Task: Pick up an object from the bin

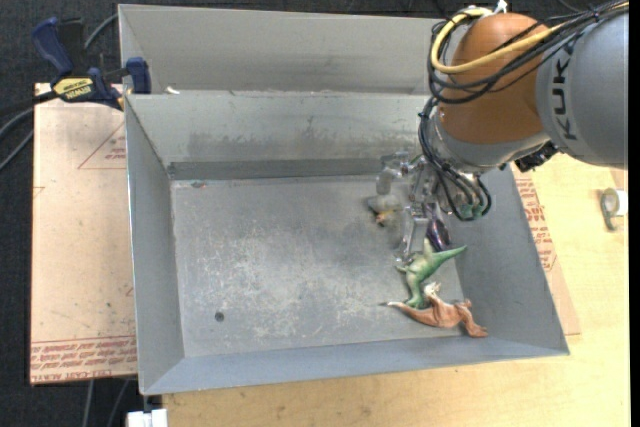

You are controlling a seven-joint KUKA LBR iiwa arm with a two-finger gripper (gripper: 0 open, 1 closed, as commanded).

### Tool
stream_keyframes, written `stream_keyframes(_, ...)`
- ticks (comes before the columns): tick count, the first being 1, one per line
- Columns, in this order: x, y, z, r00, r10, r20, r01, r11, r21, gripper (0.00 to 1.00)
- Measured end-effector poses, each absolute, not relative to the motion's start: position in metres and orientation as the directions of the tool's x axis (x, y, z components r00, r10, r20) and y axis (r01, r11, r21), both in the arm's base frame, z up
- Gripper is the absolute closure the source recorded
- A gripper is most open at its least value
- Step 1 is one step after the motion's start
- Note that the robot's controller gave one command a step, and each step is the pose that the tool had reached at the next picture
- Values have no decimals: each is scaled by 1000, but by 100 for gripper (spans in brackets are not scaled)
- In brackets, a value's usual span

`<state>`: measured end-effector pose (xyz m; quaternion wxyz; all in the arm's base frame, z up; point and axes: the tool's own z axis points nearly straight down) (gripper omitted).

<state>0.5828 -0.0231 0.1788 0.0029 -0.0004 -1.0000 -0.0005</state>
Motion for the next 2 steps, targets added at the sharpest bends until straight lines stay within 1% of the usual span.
stream_keyframes(1,584,-23,184,-1000,0,-2,0,1000,1,0)
stream_keyframes(2,580,-100,107,-999,-38,11,-38,999,0,0)
